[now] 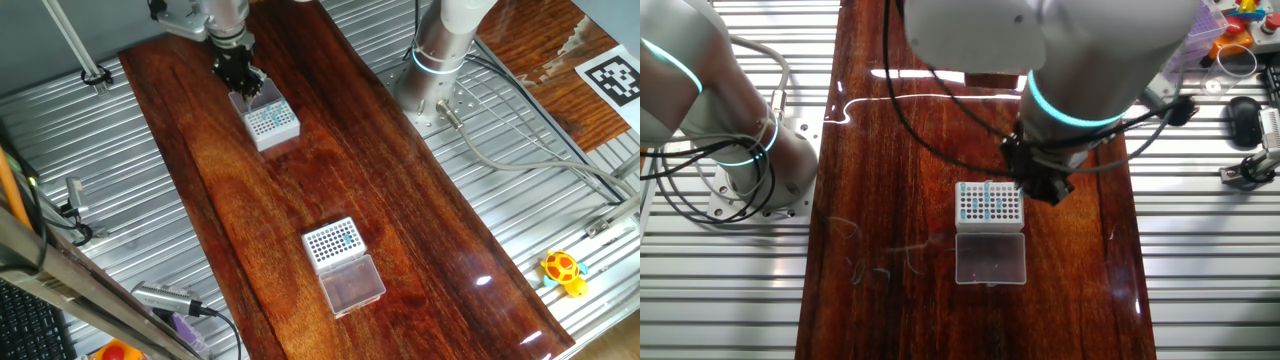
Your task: Transfer all medium pipette tips from one holder to another
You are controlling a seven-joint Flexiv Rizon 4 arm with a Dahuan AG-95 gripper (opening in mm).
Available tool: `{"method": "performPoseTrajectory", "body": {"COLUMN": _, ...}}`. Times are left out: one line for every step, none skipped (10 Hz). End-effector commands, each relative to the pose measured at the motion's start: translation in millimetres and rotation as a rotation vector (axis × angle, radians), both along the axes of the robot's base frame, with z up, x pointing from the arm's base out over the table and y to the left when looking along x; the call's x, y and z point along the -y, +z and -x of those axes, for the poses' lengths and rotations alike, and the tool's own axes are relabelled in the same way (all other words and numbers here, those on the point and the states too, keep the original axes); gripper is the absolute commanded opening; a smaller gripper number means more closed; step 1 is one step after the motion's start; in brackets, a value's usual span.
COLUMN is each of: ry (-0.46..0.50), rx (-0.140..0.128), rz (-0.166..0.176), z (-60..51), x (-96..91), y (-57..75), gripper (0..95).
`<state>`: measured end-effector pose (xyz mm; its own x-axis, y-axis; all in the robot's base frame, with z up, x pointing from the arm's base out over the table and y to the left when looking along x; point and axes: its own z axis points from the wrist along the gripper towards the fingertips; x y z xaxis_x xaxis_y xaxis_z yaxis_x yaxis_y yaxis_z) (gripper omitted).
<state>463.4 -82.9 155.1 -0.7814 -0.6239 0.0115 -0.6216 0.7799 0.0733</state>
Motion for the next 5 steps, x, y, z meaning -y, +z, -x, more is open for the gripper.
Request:
{"method": "performPoseTrajectory", "body": {"ry": -0.062, "rx": -0.007, "rz": 0.005, "z": -3.5, "x": -33.8, "y": 2.4, "gripper": 0.0}}
{"method": "performPoseTrajectory", "body": {"ry": -0.092, "rx": -0.009, "rz": 0.007, "z": -2.7, "x": -50.1, "y": 1.9, "gripper": 0.0}}
{"method": "performPoseTrajectory", "body": {"ry": -0.138, "rx": -0.012, "rz": 0.008, "z": 0.2, "x": -70.1, "y": -0.7, "gripper": 0.0}}
{"method": "performPoseTrajectory", "body": {"ry": -0.172, "rx": -0.013, "rz": 0.010, "z": 2.8, "x": -87.2, "y": -3.2, "gripper": 0.0}}
{"method": "performPoseTrajectory", "body": {"ry": -0.192, "rx": -0.014, "rz": 0.009, "z": 3.9, "x": -98.3, "y": -4.4, "gripper": 0.0}}
